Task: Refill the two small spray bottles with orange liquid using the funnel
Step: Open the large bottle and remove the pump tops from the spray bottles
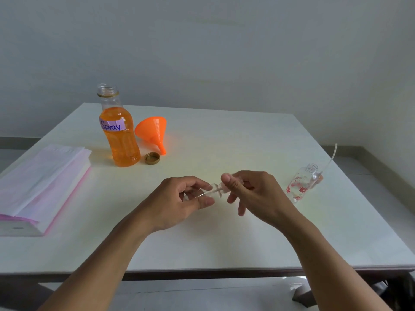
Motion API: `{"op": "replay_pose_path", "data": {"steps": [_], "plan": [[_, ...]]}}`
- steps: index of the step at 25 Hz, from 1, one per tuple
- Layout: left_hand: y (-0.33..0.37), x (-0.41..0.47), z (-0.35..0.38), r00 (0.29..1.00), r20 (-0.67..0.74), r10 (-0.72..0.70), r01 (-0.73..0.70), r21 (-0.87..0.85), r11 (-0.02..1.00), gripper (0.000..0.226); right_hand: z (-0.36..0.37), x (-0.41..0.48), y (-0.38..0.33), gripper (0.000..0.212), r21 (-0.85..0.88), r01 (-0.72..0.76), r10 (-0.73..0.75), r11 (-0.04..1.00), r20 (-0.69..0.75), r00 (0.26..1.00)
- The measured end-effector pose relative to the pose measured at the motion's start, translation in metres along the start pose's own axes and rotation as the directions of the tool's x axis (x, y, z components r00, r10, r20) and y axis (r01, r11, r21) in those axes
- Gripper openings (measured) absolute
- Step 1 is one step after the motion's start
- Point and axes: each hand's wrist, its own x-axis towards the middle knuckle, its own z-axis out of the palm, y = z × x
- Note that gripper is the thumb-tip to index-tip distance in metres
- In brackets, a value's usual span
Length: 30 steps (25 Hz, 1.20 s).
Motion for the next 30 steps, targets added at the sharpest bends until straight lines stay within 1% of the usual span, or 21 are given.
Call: {"op": "replay_pose_path", "data": {"steps": [2,3,4,5,7,10,12,15,17,19,21,22,23,26,30], "plan": [[-0.001,0.001,-0.001,1.0,0.003,-0.007,0.007,0.008,1.0,0.039,0.0,0.0,0.001,0.023,0.041,0.043,-0.043,0.998,-0.014,0.999],[-0.003,0.001,-0.001,1.0,0.003,-0.011,0.011,0.006,1.0,0.038,-0.002,-0.001,0.002,0.011,0.076,0.06,-0.061,0.995,0.001,0.998],[-0.003,0.002,-0.001,1.0,0.0,-0.013,0.013,0.002,1.0,0.036,-0.004,-0.001,0.003,0.013,0.092,0.074,-0.077,0.993,0.033,0.997],[-0.004,0.002,-0.002,1.0,0.0,-0.015,0.015,0.004,1.0,0.035,-0.006,-0.001,0.004,0.022,0.098,0.091,-0.097,0.991,0.06,0.994],[-0.004,0.002,-0.001,1.0,0.006,-0.017,0.017,0.015,1.0,0.033,-0.008,-0.001,0.006,0.033,0.068,0.14,-0.143,0.988,0.046,0.989],[-0.005,0.002,-0.004,0.999,0.001,-0.033,0.033,0.009,0.999,0.036,-0.014,-0.002,0.008,0.032,-0.004,0.223,-0.223,0.975,-0.042,0.974],[-0.006,0.002,-0.008,0.999,-0.003,-0.037,0.037,-0.004,0.999,0.035,-0.021,-0.005,0.014,0.03,-0.101,0.231,-0.238,0.968,-0.071,0.969],[-0.003,0.002,-0.013,0.999,-0.026,-0.041,0.04,-0.045,0.998,0.036,-0.026,-0.01,0.022,0.023,-0.249,0.191,-0.225,0.949,-0.117,0.967],[-0.003,0.003,-0.015,0.996,-0.065,-0.068,0.061,-0.11,0.992,0.038,-0.026,-0.012,0.024,0.017,-0.284,0.119,-0.189,0.951,-0.234,0.954],[-0.004,0.004,-0.016,0.988,-0.11,-0.11,0.091,-0.164,0.982,0.038,-0.023,-0.008,0.023,0.014,-0.224,0.04,-0.127,0.974,-0.387,0.913],[-0.003,0.004,-0.01,0.98,-0.149,-0.132,0.106,-0.166,0.98,0.039,-0.016,-0.001,0.024,0.017,-0.075,0.003,-0.039,0.997,-0.482,0.875],[-0.001,0.004,-0.004,0.979,-0.164,-0.122,0.094,-0.164,0.982,0.038,-0.012,0.002,0.026,0.019,-0.019,-0.01,-0.001,1.0,-0.501,0.865],[0.002,0.004,0.003,0.979,-0.176,-0.101,0.071,-0.17,0.983,0.037,-0.009,0.005,0.028,0.019,-0.003,-0.023,0.018,1.0,-0.511,0.86],[0.01,0.004,0.025,0.978,-0.206,-0.039,-0.004,-0.204,0.979,0.036,-0.001,0.011,0.036,0.02,-0.095,-0.056,-0.001,0.994,-0.519,0.855],[0.011,0.012,0.045,0.967,-0.257,-0.002,-0.045,-0.179,0.983,0.038,0.005,0.015,0.048,0.021,-0.199,-0.08,-0.032,0.977,-0.504,0.863]]}}
